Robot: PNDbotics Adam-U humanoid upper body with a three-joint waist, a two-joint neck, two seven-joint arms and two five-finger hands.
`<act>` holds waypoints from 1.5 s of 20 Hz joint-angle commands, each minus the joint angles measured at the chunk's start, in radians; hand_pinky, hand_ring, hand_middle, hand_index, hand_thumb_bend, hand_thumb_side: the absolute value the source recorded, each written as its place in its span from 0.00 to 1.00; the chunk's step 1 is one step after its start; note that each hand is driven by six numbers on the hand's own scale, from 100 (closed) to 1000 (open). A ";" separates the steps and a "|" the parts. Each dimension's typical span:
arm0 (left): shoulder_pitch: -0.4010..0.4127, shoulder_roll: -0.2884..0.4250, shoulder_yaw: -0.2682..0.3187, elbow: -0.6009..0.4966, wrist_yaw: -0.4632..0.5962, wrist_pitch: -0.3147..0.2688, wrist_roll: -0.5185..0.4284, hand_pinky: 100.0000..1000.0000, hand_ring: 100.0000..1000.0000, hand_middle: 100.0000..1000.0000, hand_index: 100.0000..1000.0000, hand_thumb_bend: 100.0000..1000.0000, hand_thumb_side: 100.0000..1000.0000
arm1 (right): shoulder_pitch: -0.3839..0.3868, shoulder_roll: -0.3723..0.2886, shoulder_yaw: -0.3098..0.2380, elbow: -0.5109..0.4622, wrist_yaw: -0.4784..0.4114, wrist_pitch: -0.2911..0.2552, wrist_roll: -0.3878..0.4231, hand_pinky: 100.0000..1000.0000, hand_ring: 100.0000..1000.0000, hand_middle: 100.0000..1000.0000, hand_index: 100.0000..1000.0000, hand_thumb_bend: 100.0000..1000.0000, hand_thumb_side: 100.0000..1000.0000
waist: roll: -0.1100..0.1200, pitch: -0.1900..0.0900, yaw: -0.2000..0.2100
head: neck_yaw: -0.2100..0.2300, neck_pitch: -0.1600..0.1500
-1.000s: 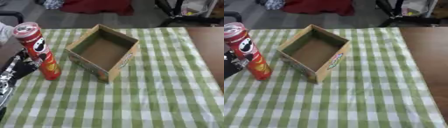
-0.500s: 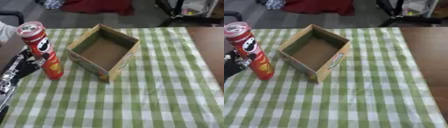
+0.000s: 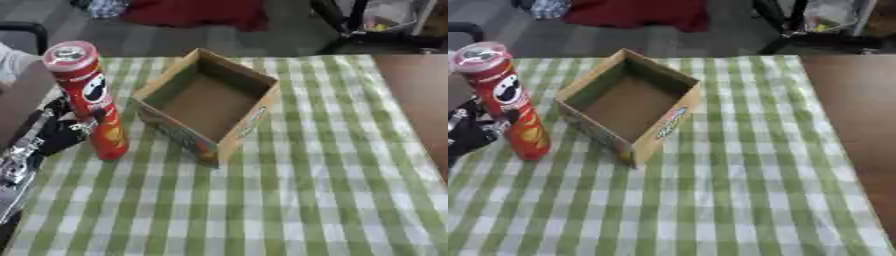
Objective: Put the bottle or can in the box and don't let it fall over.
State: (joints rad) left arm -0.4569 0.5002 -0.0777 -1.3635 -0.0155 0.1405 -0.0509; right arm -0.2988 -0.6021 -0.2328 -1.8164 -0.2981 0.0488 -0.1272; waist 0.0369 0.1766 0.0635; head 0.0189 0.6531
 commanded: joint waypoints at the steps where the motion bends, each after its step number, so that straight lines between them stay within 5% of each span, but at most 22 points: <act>1: -0.017 0.015 -0.003 -0.006 -0.013 0.002 -0.014 0.89 0.98 0.87 0.91 0.33 0.22 | -0.011 -0.020 -0.003 -0.020 0.008 -0.002 0.005 0.85 0.86 0.81 0.92 0.00 0.48 | -0.003 -0.008 0.000 | 0.005 -0.010; 5: -0.020 0.013 -0.004 -0.001 -0.026 0.014 -0.023 0.89 0.98 0.88 0.91 0.34 0.25 | -0.012 -0.020 -0.001 -0.021 0.007 -0.003 0.007 0.85 0.86 0.81 0.92 0.00 0.48 | -0.004 -0.009 0.001 | 0.007 -0.012; 10: -0.023 0.013 -0.003 0.006 -0.045 0.026 -0.018 0.90 0.98 0.88 0.91 0.37 0.45 | -0.011 -0.020 0.001 -0.021 0.008 -0.002 0.011 0.85 0.86 0.81 0.92 0.00 0.48 | -0.004 -0.009 0.000 | 0.008 -0.013; 17: -0.025 0.013 -0.004 0.012 -0.067 0.034 -0.010 0.91 0.99 0.88 0.92 0.38 0.51 | -0.009 -0.019 0.002 -0.019 0.009 -0.002 0.017 0.85 0.86 0.81 0.92 0.00 0.48 | -0.005 -0.009 -0.001 | 0.011 -0.013; 21: -0.029 0.010 -0.007 0.015 -0.068 0.031 -0.018 0.91 0.99 0.88 0.94 0.37 0.51 | -0.008 -0.018 0.001 -0.018 0.010 -0.002 0.021 0.85 0.86 0.81 0.92 0.00 0.48 | -0.005 -0.009 -0.003 | 0.013 -0.014; 30: -0.036 0.003 -0.011 0.023 -0.067 0.028 -0.036 0.93 1.00 0.89 0.96 0.36 0.25 | -0.006 -0.017 -0.002 -0.016 0.011 -0.002 0.023 0.85 0.86 0.81 0.92 0.00 0.48 | -0.005 -0.008 -0.004 | 0.015 -0.017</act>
State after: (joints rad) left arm -0.4749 0.4904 -0.0893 -1.3333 -0.0795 0.1700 -0.0826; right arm -0.2980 -0.6013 -0.2268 -1.8164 -0.2938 0.0500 -0.1074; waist 0.0341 0.1786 0.0608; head 0.0299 0.6480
